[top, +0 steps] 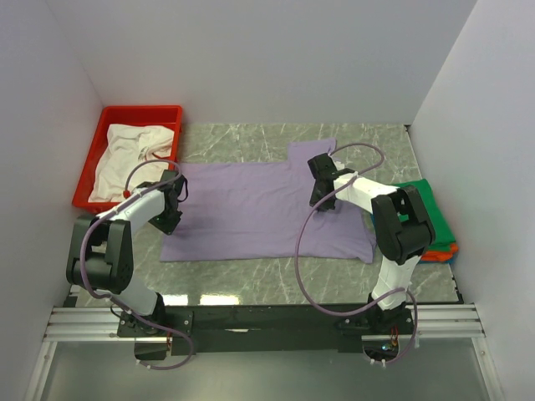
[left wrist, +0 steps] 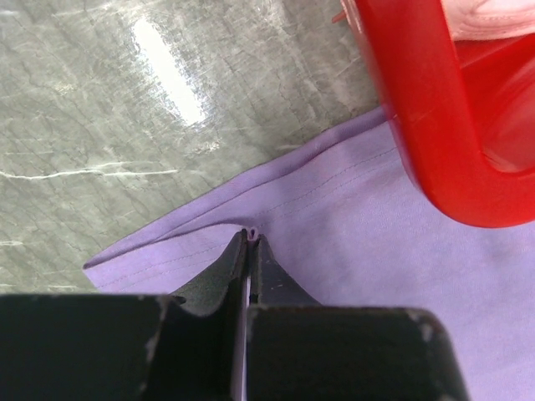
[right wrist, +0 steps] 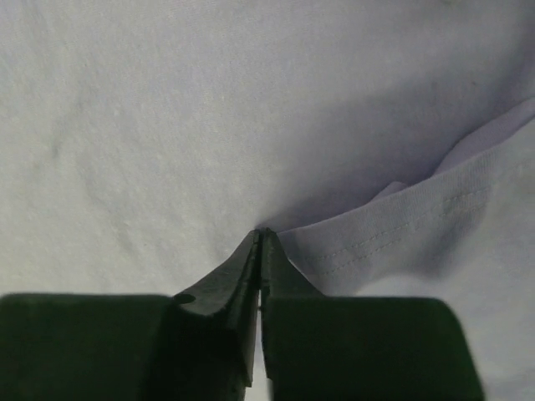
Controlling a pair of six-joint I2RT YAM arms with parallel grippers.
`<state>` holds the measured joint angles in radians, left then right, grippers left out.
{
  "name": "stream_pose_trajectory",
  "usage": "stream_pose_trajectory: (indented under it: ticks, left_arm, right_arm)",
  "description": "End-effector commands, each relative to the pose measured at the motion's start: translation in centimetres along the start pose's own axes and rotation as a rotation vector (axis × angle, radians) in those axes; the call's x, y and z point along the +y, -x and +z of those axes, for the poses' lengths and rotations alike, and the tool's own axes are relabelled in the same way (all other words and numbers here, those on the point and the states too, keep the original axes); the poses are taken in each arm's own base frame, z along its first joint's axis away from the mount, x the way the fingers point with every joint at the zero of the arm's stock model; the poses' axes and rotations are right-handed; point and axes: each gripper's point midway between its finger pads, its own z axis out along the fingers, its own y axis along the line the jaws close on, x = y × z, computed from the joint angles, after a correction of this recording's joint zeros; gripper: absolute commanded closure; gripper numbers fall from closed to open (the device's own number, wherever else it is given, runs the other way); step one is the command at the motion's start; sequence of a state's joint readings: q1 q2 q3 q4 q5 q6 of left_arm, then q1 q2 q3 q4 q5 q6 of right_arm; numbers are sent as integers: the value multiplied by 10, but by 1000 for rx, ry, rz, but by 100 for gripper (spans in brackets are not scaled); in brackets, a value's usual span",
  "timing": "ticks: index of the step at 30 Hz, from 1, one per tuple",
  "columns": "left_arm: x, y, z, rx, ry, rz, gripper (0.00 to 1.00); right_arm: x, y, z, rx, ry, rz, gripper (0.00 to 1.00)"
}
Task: Fold and stack the t-shirts
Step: Fold the tshirt
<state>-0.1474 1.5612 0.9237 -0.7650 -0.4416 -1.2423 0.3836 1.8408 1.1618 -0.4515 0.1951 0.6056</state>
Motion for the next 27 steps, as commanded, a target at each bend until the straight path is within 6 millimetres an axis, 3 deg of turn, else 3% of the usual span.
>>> stream_pose_trajectory:
  ticks: [1, 12, 27]
  left_arm:
    - [-1, 4, -7, -13, -23, -5, 99]
    - [-1, 9, -12, -26, -31, -11, 99]
    - [-3, 17, -19, -49, -40, -33, 99]
  right_arm:
    - [0, 13, -11, -46, -19, 13, 100]
    - [-1, 37, -46, -132, -16, 35, 100]
    - [-3, 62, -68, -200, -57, 35, 100]
